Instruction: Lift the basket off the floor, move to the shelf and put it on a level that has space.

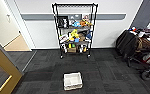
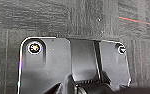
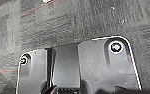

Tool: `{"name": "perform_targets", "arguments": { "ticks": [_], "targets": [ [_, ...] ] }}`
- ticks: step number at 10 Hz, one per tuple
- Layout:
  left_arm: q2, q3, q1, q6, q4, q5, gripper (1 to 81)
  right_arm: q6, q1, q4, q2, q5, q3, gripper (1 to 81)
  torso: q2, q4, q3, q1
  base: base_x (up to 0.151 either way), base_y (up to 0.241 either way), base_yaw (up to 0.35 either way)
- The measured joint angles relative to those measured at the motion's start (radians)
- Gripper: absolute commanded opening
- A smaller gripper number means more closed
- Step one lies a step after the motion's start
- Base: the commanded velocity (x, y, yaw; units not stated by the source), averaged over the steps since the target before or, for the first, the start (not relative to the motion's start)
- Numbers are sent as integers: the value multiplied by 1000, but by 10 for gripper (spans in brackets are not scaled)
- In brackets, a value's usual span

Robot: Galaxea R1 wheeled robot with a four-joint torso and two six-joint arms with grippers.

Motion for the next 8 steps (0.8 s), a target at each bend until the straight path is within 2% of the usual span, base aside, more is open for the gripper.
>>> {"name": "perform_targets", "arguments": {
  "ticks": [8],
  "targets": [
    [-3, 0, 5, 0, 0, -1, 811, 0, -13, 0, -6, 0, 0, 811, 0, 0, -1, -1, 83, 0, 0]
  ]
}}
